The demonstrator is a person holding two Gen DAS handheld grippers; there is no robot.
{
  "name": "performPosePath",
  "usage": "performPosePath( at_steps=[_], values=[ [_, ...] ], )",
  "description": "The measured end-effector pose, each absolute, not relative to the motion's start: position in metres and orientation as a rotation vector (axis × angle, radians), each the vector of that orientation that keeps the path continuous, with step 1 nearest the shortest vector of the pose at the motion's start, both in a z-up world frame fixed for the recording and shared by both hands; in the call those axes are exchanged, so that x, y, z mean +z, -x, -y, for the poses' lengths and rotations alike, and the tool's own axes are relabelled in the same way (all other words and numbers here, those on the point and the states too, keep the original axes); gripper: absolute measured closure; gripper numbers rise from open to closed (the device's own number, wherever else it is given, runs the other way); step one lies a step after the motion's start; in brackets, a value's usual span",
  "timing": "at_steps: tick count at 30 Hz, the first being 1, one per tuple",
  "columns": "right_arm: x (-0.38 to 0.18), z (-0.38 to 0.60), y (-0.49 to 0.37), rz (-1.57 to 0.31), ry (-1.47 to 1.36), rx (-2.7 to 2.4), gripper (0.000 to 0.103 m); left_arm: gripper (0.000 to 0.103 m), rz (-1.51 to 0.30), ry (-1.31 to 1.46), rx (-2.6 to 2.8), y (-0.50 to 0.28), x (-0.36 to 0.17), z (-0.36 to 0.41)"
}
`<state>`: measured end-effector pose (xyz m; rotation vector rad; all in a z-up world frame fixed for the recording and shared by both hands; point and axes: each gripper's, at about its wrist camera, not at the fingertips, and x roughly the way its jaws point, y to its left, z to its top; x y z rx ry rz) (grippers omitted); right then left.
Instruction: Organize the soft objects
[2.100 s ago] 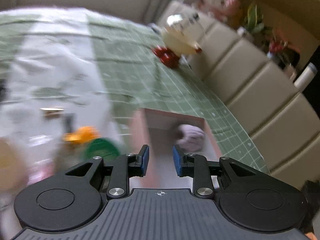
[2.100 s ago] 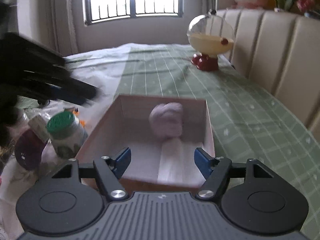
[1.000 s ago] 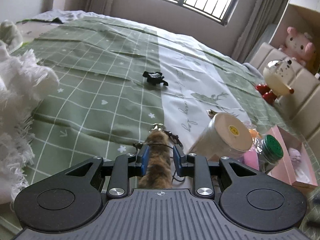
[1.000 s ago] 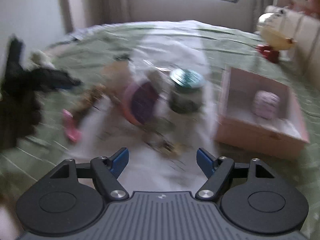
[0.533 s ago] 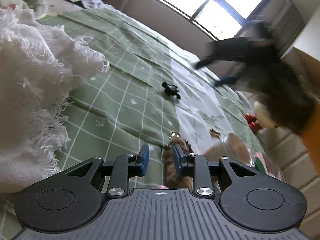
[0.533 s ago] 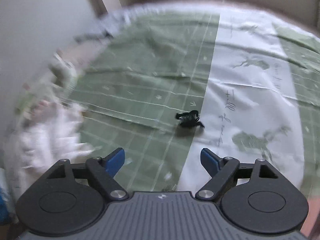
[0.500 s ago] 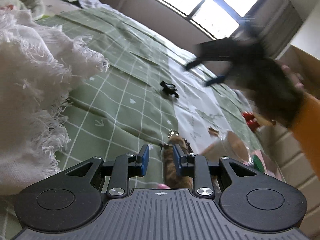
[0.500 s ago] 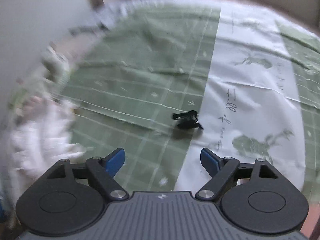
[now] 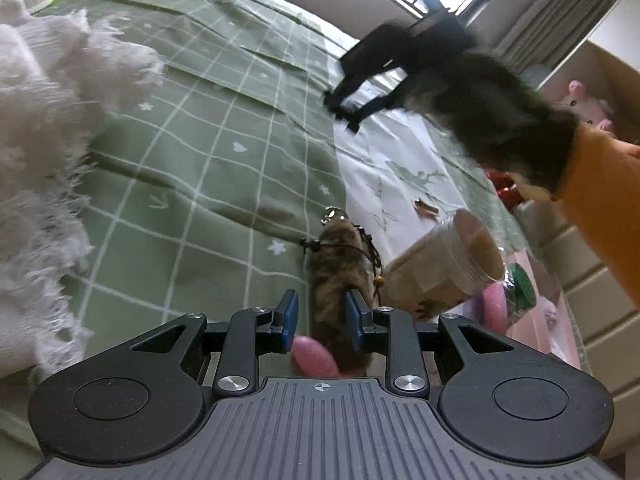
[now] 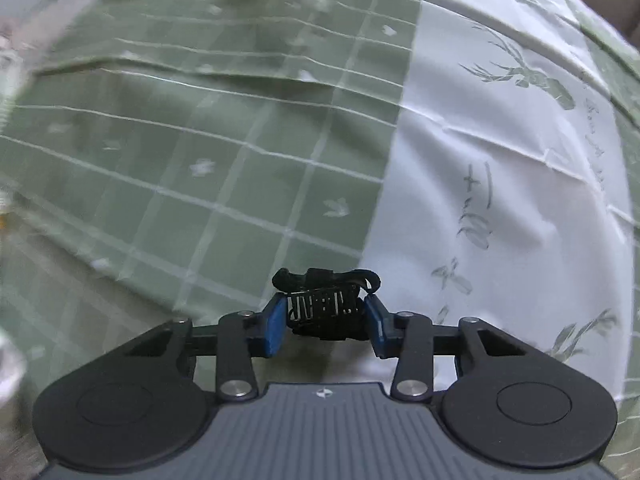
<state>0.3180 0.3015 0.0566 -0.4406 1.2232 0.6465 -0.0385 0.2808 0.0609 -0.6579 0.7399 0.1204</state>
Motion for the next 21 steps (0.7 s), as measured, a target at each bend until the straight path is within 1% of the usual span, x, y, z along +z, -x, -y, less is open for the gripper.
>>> performPosePath(
  at_steps=[3, 4, 6, 10, 13, 15, 18, 21],
  values=[
    [0.106, -0.266, -0.286, -1.193, 0.305, 0.799, 0.062, 0.074, -0.734, 0.642, 0.141, 0.017, 0.059, -0.273],
    [0.124, -0.250, -0.270, -1.153, 0.288, 0.852, 0.062, 0.074, -0.732, 0.638, 0.152, 0.009, 0.057, -0.273],
    [0.154, -0.220, -0.229, -1.029, 0.314, 0.927, 0.062, 0.074, -0.739, 0.624, 0.189, -0.009, 0.055, -0.274],
    [0.185, -0.152, -0.155, -0.858, 0.379, 0.974, 0.062, 0.074, -0.689, 0.581, 0.142, -0.045, 0.055, -0.276],
    [0.191, -0.097, -0.109, -0.771, 0.422, 0.922, 0.062, 0.074, -0.777, 0.463, 0.094, -0.077, 0.046, -0.266],
    [0.187, -0.065, -0.085, -0.759, 0.425, 0.862, 0.062, 0.074, -0.851, 0.368, 0.117, -0.086, 0.038, -0.260],
    [0.171, -0.024, -0.058, -0.804, 0.358, 0.797, 0.062, 0.072, -0.865, 0.291, 0.110, -0.077, 0.032, -0.252],
    [0.150, 0.006, -0.028, -0.818, 0.324, 0.725, 0.062, 0.075, -0.910, 0.266, 0.124, -0.058, 0.035, -0.241]
  ],
)
